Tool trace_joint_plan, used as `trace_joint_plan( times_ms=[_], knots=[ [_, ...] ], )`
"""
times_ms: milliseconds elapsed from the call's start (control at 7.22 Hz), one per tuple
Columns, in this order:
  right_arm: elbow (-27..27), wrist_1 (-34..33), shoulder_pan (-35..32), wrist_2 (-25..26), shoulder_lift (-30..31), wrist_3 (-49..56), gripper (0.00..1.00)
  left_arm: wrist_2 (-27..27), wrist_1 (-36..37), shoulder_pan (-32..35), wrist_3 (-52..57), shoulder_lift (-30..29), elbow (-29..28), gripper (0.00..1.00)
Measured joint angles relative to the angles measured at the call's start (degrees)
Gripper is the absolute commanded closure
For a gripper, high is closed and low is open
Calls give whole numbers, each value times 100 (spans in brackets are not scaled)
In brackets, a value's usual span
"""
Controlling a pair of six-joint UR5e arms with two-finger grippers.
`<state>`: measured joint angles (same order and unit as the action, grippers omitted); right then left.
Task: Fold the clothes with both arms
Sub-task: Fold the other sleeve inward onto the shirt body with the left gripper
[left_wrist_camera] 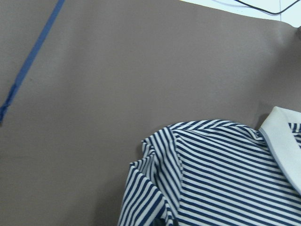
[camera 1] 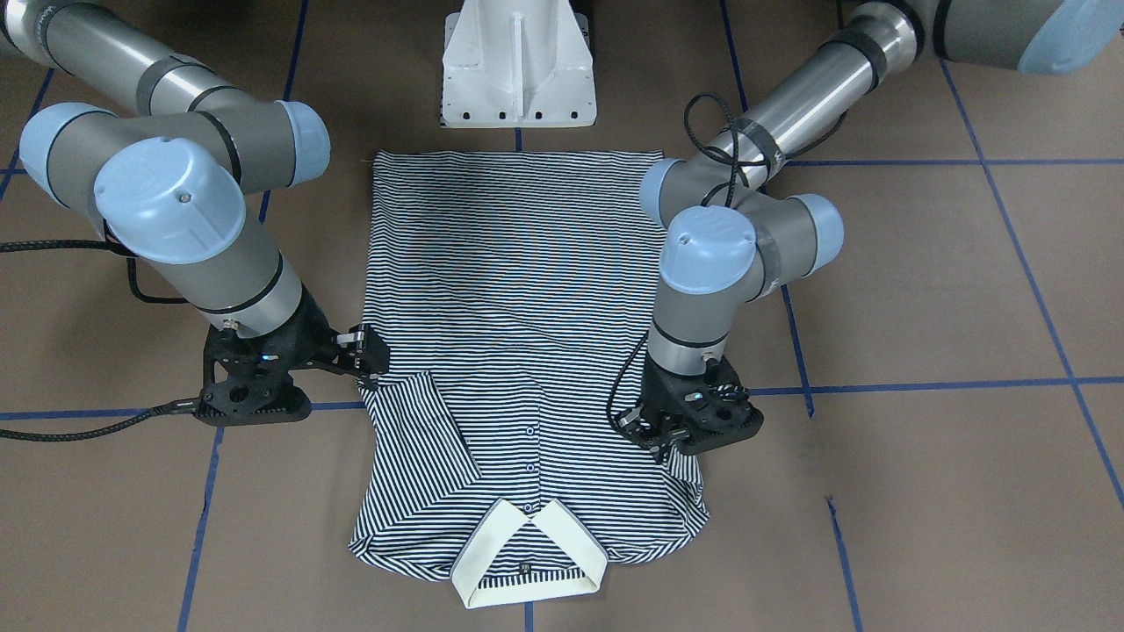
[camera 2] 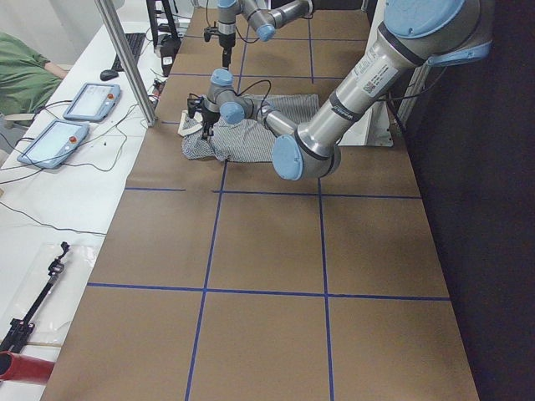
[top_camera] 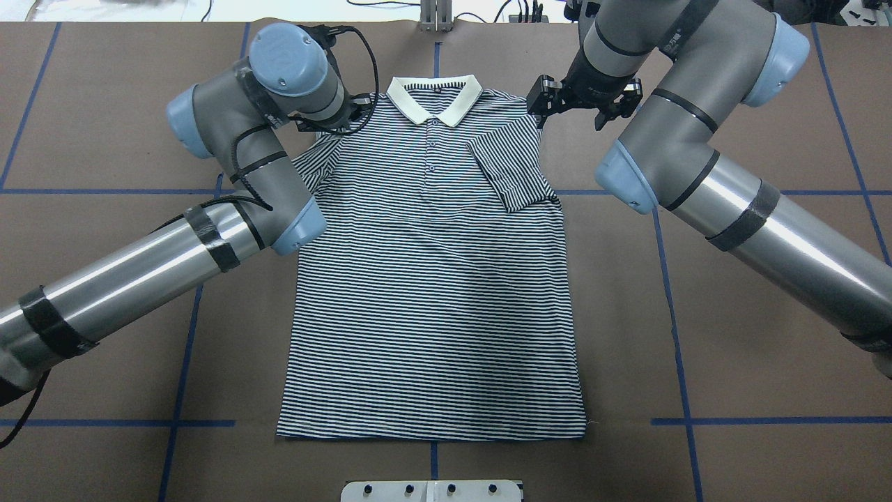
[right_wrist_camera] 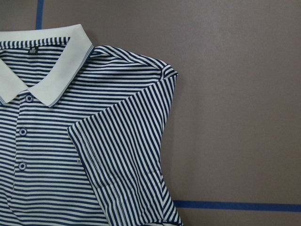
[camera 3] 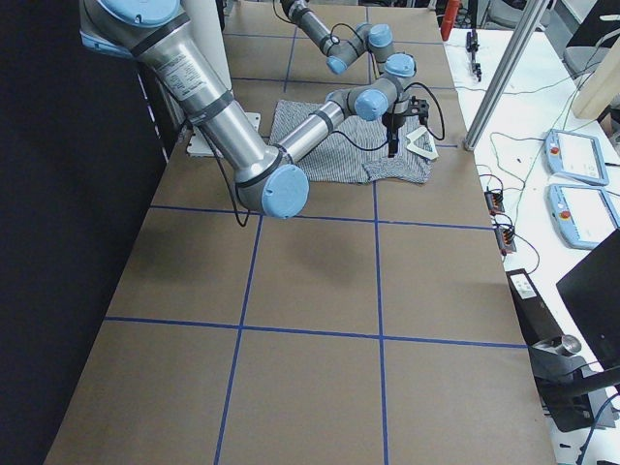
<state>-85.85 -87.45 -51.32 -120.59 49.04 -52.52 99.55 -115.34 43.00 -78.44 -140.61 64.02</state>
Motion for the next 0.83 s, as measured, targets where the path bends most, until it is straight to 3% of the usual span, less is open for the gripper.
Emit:
trace_joint_plan(
  times_ms=[277,416,554,693,831],
  knots=[
    [-2,0,-1,0,8,-5,0,-13,-164,-117,-453,-242,-269,100],
    [-5,0,-1,2,15,-12,0,-16,-199,-179,-651,-327,-339,93],
    [-8,0,1,8,21,-26,0,-25,-316,-231,-759,-384,-484,18],
    [-12,0,4,14,24,-46,0,-34,-544,-259,-790,-409,-667,0],
    [-16,0,6,16,26,-58,0,-37,-806,-279,-774,-424,-805,0]
  ],
)
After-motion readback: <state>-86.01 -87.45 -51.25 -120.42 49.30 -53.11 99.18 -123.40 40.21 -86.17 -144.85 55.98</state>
